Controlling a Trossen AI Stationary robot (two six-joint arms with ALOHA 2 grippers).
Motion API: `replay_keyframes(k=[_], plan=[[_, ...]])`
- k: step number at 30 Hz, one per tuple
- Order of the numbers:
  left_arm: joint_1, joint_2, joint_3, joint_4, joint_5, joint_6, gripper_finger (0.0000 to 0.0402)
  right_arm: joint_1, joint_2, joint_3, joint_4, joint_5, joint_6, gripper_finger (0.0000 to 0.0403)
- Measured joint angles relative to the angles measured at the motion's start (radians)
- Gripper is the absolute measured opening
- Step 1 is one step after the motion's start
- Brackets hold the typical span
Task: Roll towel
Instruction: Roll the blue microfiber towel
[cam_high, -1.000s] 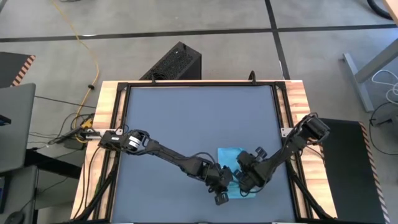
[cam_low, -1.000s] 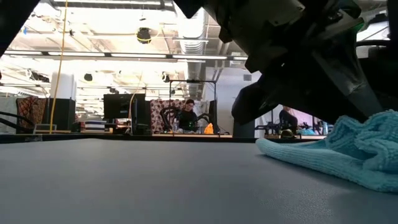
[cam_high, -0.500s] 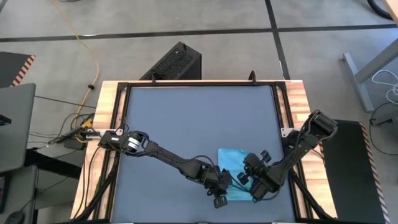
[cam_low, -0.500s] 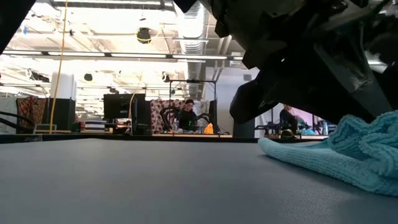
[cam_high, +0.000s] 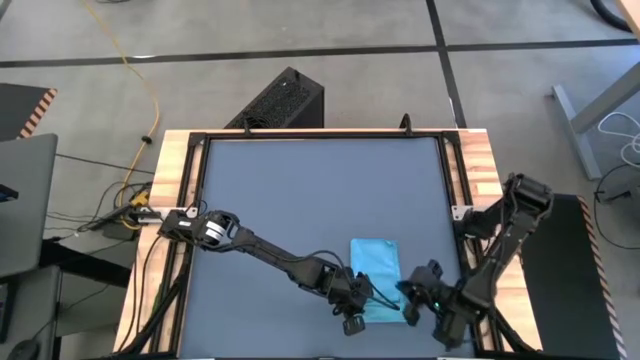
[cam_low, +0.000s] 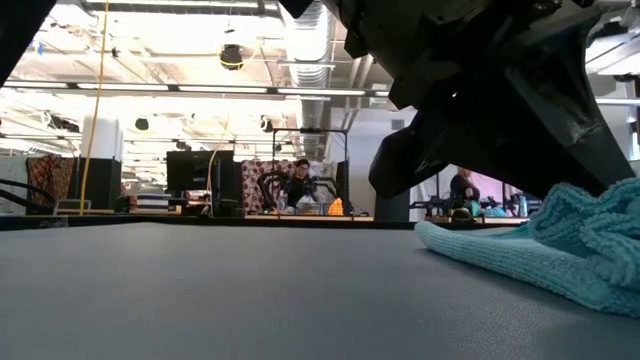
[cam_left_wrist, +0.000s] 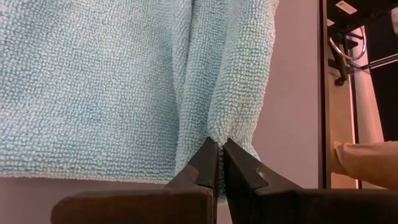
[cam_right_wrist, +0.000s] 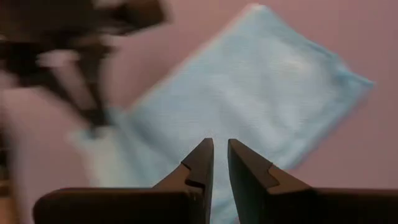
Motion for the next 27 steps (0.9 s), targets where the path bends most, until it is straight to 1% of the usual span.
replay_keyframes(k=[4, 6, 10, 12, 13, 15, 18, 19, 21, 22, 25, 26, 27], plan=[[0.0, 0.0, 0.0, 0.0, 0.0, 0.0, 0.0, 0.075, 0.0, 0.0, 0.17, 0.113, -0.092, 0.0075], [0.0, 0.0, 0.0, 0.0, 0.0, 0.0, 0.0, 0.105, 0.0, 0.0, 0.252, 0.207, -0.103, 0.0075], [0.0, 0.0, 0.0, 0.0, 0.0, 0.0, 0.0, 0.149, 0.013, 0.001, 0.398, 0.442, -0.074, 0.0075], [0.0, 0.0, 0.0, 0.001, 0.001, 0.004, 0.0, 0.158, 0.017, 0.001, 0.438, 0.515, -0.075, 0.0075], [-0.001, 0.0, 0.0, 0.001, 0.001, 0.005, 0.0, 0.158, 0.017, 0.001, 0.444, 0.527, -0.075, 0.0075], [-0.003, 0.0, 0.0, 0.002, 0.001, 0.005, 0.0, 0.154, 0.017, 0.002, 0.441, 0.507, -0.078, 0.0075], [-0.004, 0.0, 0.0, 0.005, 0.001, 0.005, 0.0, 0.121, 0.018, 0.002, 0.442, 0.393, -0.141, 0.0075], [-0.004, 0.0, 0.0, 0.005, 0.001, 0.005, 0.0, 0.107, 0.018, 0.002, 0.46, 0.369, -0.13, 0.0075], [-0.004, 0.0, 0.0, 0.005, -0.004, 0.005, 0.0, 0.082, 0.018, 0.002, 0.505, 0.35, -0.079, 0.0075], [-0.005, 0.0, 0.0, 0.005, -0.007, 0.004, 0.0, 0.072, 0.018, 0.002, 0.523, 0.353, -0.091, 0.0075], [-0.005, 0.0, 0.0, 0.009, -0.008, 0.003, 0.0, 0.062, 0.017, 0.002, 0.574, 0.348, -0.221, 0.0075], [-0.005, -0.001, 0.0, 0.009, -0.009, -0.002, 0.0, 0.06, 0.015, 0.002, 0.573, 0.322, -0.242, 0.0075], [-0.006, -0.001, 0.0, 0.009, -0.009, -0.006, 0.0, 0.056, 0.014, 0.002, 0.575, 0.273, -0.256, 0.0075]])
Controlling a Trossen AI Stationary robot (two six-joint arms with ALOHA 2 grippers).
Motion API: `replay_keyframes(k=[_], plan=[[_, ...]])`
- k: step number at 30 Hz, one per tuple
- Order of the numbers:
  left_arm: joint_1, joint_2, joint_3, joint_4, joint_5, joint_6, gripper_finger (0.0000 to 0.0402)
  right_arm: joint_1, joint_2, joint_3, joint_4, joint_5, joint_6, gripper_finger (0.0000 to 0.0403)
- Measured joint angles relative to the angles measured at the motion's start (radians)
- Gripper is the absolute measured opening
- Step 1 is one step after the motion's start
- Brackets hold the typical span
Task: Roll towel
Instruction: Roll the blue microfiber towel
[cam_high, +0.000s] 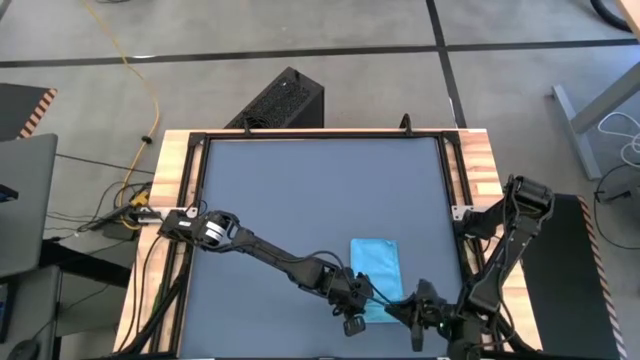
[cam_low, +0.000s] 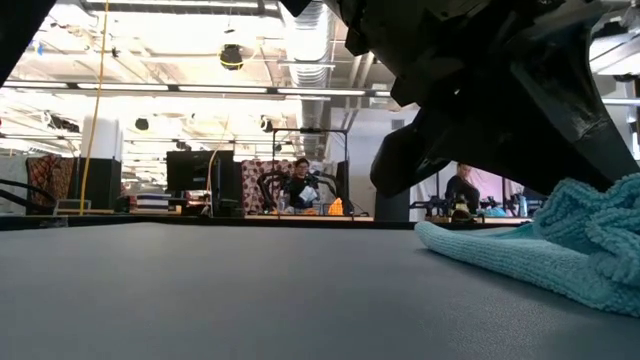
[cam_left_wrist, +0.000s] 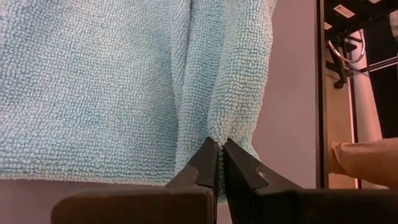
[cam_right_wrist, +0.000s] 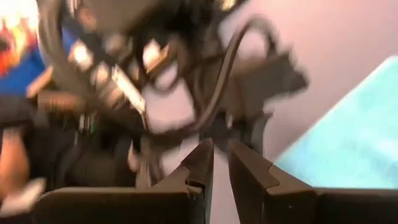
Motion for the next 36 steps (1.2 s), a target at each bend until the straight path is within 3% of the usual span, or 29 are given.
replay_keyframes(k=[5, 7, 16, 22, 27, 31, 36], plan=[[-0.004, 0.0, 0.0, 0.0, -0.015, -0.014, 0.0, -0.021, 0.0, 0.0, 0.026, -0.309, -0.076, 0.0085], [-0.005, 0.0, 0.0, 0.0, -0.023, -0.021, 0.0, -0.034, 0.001, 0.0, 0.021, -0.384, -0.114, 0.0099], [-0.006, 0.0, 0.0, 0.0, -0.03, -0.042, 0.0, -0.065, 0.008, 0.0, 0.012, -0.396, -0.21, 0.021], [-0.008, 0.0, 0.0, 0.0, -0.033, -0.056, 0.0, -0.034, -0.003, 0.0, -0.093, -0.323, -0.213, 0.0282], [-0.014, 0.0, 0.0, 0.004, -0.055, -0.067, 0.0, 0.019, -0.01, 0.0, -0.274, -0.243, -0.189, 0.0294], [-0.021, 0.0, 0.0, 0.037, -0.057, -0.087, 0.0, 0.022, 0.003, -0.002, -0.419, -0.357, -0.093, 0.029], [-0.028, 0.0, 0.0, 0.053, -0.075, -0.111, 0.0, 0.035, 0.054, -0.021, -0.384, -0.376, 0.018, 0.029]])
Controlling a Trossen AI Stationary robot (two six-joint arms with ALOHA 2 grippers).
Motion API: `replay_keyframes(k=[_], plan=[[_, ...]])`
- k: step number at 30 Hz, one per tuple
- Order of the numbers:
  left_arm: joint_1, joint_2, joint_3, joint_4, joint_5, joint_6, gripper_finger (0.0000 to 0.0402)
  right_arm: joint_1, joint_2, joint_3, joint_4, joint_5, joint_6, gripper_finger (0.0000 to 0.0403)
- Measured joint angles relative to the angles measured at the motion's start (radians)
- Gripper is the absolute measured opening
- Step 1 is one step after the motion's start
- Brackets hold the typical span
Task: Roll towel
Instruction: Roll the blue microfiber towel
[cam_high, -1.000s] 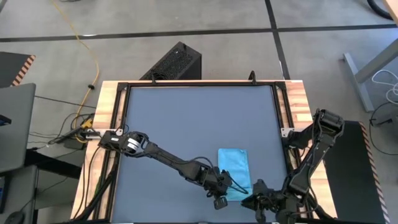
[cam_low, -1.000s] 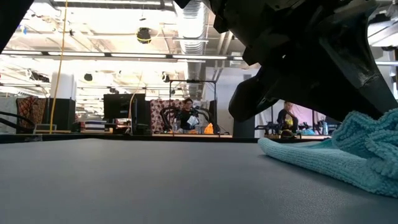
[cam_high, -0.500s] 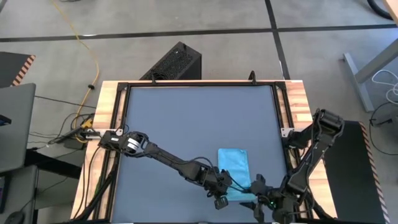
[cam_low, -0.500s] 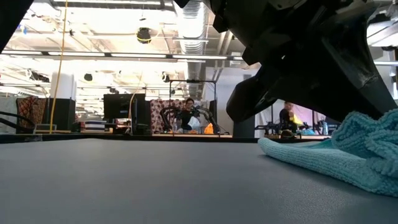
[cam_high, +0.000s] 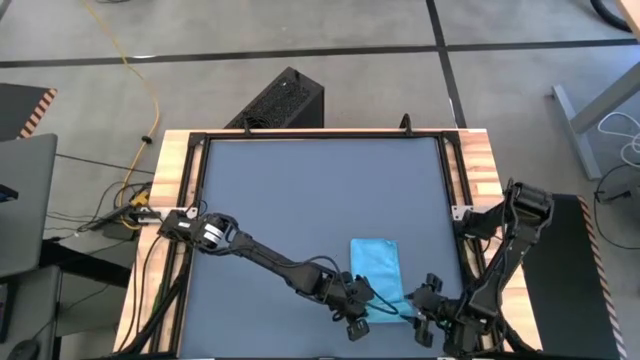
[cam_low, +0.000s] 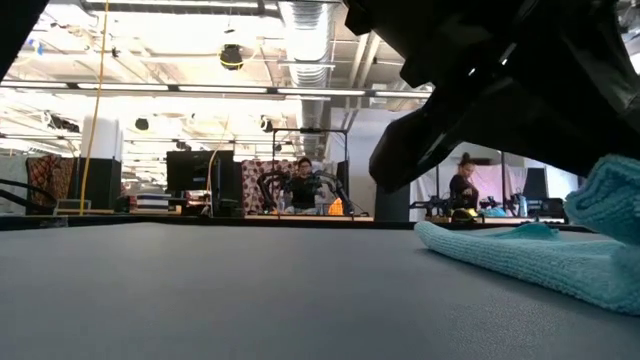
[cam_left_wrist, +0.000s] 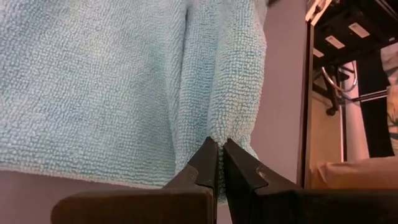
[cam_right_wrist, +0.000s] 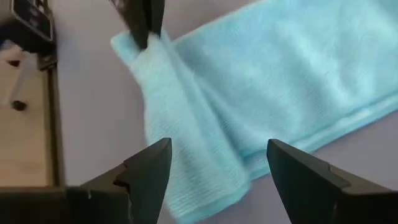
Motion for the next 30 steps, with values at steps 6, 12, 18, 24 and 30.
replay_keyframes(k=[6, 12, 18, 24, 30], plan=[[-0.001, 0.0, 0.0, 0.0, 0.001, -0.014, 0.0, -0.003, 0.072, 0.001, 0.141, -0.002, 0.008, 0.029], [-0.005, 0.0, 0.0, -0.001, 0.013, -0.019, 0.0, -0.01, 0.112, 0.001, 0.117, -0.01, 0.0, 0.0289], [-0.017, 0.0, 0.0, 0.0, 0.023, -0.034, 0.0, -0.016, 0.12, 0.006, 0.123, -0.051, 0.035, 0.0282], [-0.034, 0.0, 0.0, -0.001, 0.027, -0.051, 0.0, -0.015, 0.12, 0.044, 0.101, -0.056, 0.042, 0.0234], [-0.038, 0.0, 0.0, -0.001, 0.023, -0.054, 0.0, -0.015, 0.12, 0.058, 0.097, -0.056, 0.03, 0.0158]])
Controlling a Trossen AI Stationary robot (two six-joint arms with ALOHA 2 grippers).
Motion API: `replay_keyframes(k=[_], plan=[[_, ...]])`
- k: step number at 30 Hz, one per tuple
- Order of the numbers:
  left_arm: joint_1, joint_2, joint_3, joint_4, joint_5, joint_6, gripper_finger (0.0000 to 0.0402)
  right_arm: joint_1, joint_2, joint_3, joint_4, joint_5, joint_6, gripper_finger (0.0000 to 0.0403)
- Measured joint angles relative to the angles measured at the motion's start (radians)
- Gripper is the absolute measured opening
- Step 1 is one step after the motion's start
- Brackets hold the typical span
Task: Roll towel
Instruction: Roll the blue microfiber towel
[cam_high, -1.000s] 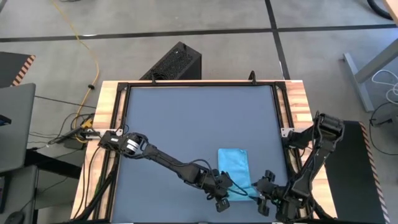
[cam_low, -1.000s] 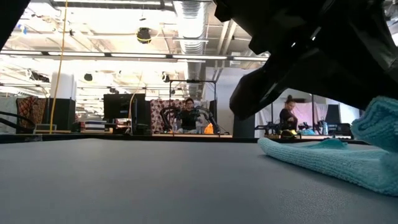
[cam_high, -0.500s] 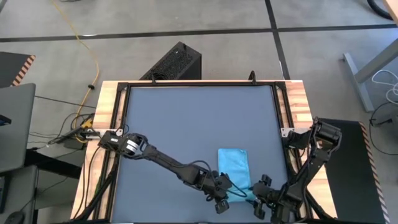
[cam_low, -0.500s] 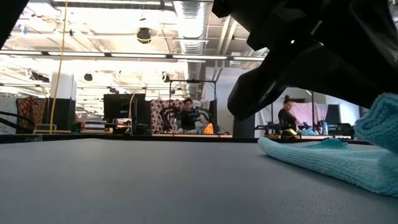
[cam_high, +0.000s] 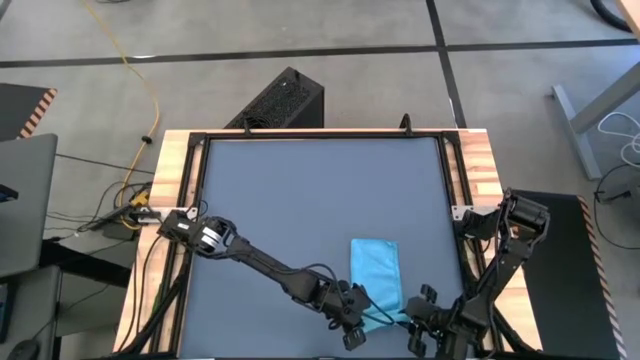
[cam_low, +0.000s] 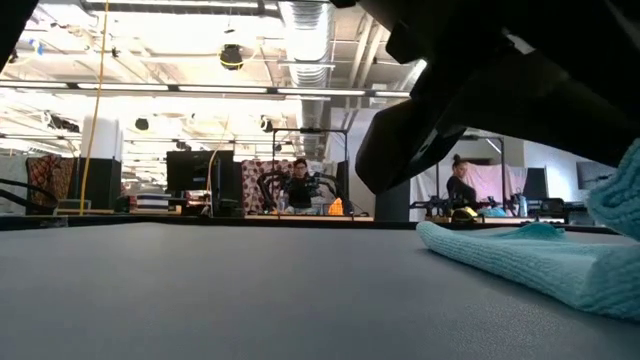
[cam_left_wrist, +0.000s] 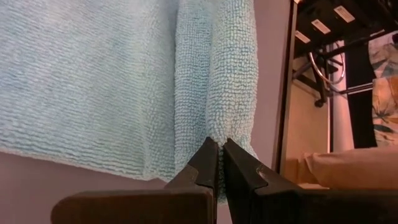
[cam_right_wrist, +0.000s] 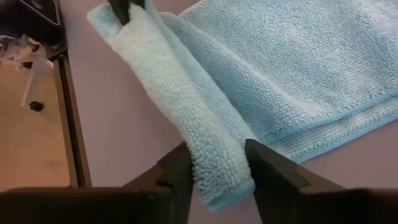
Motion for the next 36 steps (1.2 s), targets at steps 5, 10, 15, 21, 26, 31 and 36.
replay_keyframes(k=[5, 10, 15, 21, 26, 31, 36], plan=[[0.001, 0.0, 0.0, 0.0, -0.001, -0.001, 0.0, 0.003, 0.0, 0.0, -0.002, 0.0, -0.004, 0.012], [0.001, 0.0, 0.0, 0.0, 0.0, -0.001, 0.0, -0.008, 0.0, 0.0, -0.007, 0.001, -0.038, 0.0131], [0.001, 0.0, 0.0, 0.0, 0.004, -0.002, 0.0, -0.032, 0.0, 0.0, -0.007, 0.0, -0.082, 0.0184], [0.001, 0.0, 0.0, -0.001, 0.012, -0.008, 0.0, -0.061, 0.0, 0.0, -0.005, 0.0, -0.11, 0.0251], [0.001, 0.0, 0.0, -0.001, 0.012, -0.01, 0.0, -0.066, -0.001, 0.028, -0.007, 0.0, -0.135, 0.0254], [0.001, 0.0, 0.0, -0.014, 0.012, -0.01, 0.0, -0.063, -0.001, 0.062, -0.013, -0.017, -0.162, 0.0212], [-0.002, 0.0, 0.0, -0.039, 0.021, -0.01, 0.0, -0.059, -0.001, 0.068, -0.012, -0.099, -0.147, 0.0126]])
